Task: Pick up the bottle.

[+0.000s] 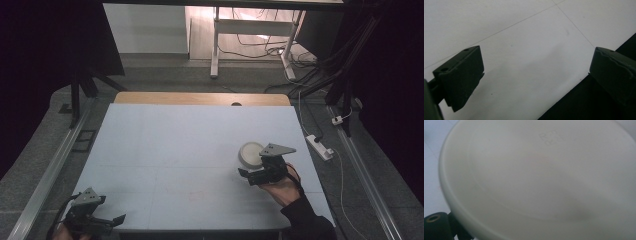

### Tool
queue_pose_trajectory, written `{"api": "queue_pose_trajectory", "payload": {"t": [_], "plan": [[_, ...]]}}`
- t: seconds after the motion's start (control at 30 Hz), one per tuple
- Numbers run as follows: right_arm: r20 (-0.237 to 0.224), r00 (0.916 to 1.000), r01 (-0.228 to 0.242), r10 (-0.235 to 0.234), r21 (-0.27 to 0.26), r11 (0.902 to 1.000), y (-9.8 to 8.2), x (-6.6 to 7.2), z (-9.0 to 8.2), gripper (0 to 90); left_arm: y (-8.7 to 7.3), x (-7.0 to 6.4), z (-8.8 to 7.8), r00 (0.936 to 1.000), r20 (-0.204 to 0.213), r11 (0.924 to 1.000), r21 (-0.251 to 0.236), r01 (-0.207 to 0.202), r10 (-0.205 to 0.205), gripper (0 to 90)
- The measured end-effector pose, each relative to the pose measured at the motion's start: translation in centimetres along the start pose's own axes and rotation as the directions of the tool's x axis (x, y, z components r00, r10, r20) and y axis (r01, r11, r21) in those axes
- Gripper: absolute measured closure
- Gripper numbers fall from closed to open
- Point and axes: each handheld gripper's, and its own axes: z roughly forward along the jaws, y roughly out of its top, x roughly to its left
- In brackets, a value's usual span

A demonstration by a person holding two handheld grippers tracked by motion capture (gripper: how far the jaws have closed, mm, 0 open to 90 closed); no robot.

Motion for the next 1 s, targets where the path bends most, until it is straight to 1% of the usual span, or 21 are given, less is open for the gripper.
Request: {"api": "queue_pose_trajectory", "payload": {"t": [0.07, 0.1, 0.13, 0.23, 0.27, 0.33, 0.5, 0.8, 1.0], "plan": [[-0.019, 0.9997, 0.014, -0.014, 0.0, 0.9999, 0.4, 0.4, 0.4, 6.5, 0.0, 0.0, 0.0, 1.0, 0.0, 1.0, 0.0, -0.001, 0.001, 0.4], [-0.033, 0.9991, 0.026, -0.026, 0.001, 0.9997, 0.7, 0.8, 0.7, 6.5, 0.0, 0.0, 0.0, 1.0, 0.0, 1.0, 0.0, -0.001, 0.001, 0.4], [-0.033, 0.9991, 0.026, -0.026, 0.001, 0.9997, 0.7, 0.8, 0.7, 6.5, 0.0, 0.0, 0.0, 1.0, 0.001, 1.0, 0.001, -0.001, 0.001, 0.4], [-0.054, 0.9976, 0.043, -0.043, 0.004, 0.9991, 1.1, 1.3, 1.3, 6.6, 0.0, 0.0, 0.0, 1.0, 0.002, 1.0, 0.0, -0.002, 0.002, 0.4], [-0.058, 0.997, 0.051, -0.05, 0.012, 0.9986, 1.4, 1.7, 1.7, 6.5, 0.0, 0.0, 0.0, 1.0, 0.002, 1.0, 0.0, -0.002, 0.002, 0.4], [-0.063, 0.9965, 0.056, -0.055, 0.015, 0.9983, 1.5, 1.9, 1.9, 6.5, 0.0, 0.0, 0.0, 1.0, 0.004, 1.0, 0.001, -0.002, 0.002, 0.4], [-0.093, 0.9928, 0.078, -0.076, 0.021, 0.9967, 2.2, 2.9, 3.1, 6.5, 0.0, 0.0, 0.0, 1.0, 0.003, 1.0, 0.002, -0.003, 0.003, 0.4], [-0.124, 0.9871, 0.105, -0.101, 0.028, 0.9941, 3.2, 4.1, 4.3, 6.6, 0.0, 0.0, 0.0, 1.0, 0.004, 1.0, 0.002, -0.001, 0.001, 0.4], [-0.142, 0.981, 0.136, -0.132, 0.024, 0.9904, 4.0, 5.0, 5.1, 6.6, 0.0, 0.0, 0.0, 1.0, 0.004, 1.0, 0.003, -0.001, 0.001, 0.4]]}}
